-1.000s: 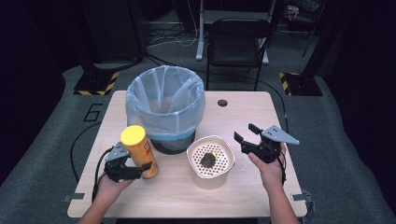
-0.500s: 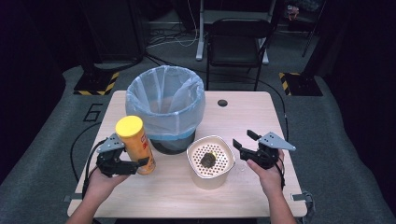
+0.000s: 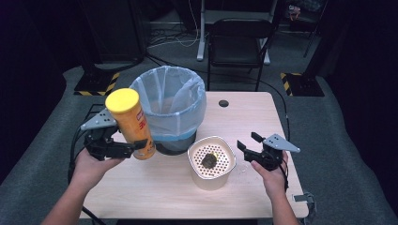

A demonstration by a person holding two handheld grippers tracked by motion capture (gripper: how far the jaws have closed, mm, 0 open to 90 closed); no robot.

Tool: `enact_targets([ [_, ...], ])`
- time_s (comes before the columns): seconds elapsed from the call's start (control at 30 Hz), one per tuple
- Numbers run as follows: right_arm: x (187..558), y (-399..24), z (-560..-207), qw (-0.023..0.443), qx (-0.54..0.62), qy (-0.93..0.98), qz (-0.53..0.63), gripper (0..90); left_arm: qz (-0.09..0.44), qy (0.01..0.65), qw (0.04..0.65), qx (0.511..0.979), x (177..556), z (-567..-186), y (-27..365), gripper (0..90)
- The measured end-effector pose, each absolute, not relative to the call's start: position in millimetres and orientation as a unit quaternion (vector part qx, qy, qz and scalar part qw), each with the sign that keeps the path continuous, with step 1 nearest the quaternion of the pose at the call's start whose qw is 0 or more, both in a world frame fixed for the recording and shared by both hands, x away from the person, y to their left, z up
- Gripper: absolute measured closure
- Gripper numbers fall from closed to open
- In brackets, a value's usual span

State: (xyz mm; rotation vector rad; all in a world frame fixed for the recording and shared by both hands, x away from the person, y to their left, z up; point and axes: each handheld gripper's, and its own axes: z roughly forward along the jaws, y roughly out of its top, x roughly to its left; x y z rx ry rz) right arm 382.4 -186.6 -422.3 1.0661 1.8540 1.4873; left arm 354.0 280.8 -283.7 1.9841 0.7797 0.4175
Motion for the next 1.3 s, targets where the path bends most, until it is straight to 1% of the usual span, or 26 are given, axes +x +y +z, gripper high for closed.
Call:
enact_targets([
  [0.17,380.2,-190.5,-422.0,0.265,0.400,0.683,0.551,30.4,0.174,0.320,0.469,0.804,358.7,-260.4,280.5,24.2],
  [0.2,380.2,-190.5,-422.0,0.265,0.400,0.683,0.551,30.4,0.174,0.320,0.469,0.804,358.7,-260.4,280.5,24.2],
  [0.3,381.5,-191.8,-423.9,0.261,0.404,0.680,0.554,30.5,0.171,0.319,0.476,0.802,362.8,-243.0,280.1,24.2],
  [0.47,380.7,-190.1,-423.8,0.261,0.404,0.679,0.554,30.4,0.172,0.327,0.468,0.803,372.2,-225.8,276.3,24.3],
  [0.7,380.5,-191.1,-424.7,0.262,0.407,0.678,0.553,30.4,0.173,0.325,0.475,0.799,385.0,-203.4,271.4,24.2],
  [0.83,381.0,-191.2,-426.1,0.261,0.407,0.680,0.552,30.5,0.181,0.322,0.469,0.802,391.9,-198.0,265.2,24.3],
  [1.03,380.7,-191.9,-426.0,0.263,0.407,0.678,0.553,30.4,0.183,0.325,0.474,0.797,412.7,-192.7,252.3,24.2],
  [1.1,380.4,-192.3,-426.1,0.261,0.412,0.676,0.552,30.5,0.182,0.325,0.475,0.798,416.3,-192.7,250.6,24.2],
  [1.13,380.5,-192.8,-426.2,0.264,0.413,0.676,0.551,30.8,0.177,0.326,0.476,0.797,424.0,-194.0,247.1,24.2],
  [1.3,380.8,-195.3,-426.8,0.265,0.416,0.672,0.551,30.9,0.185,0.338,0.472,0.793,443.8,-201.7,239.4,24.2],
])
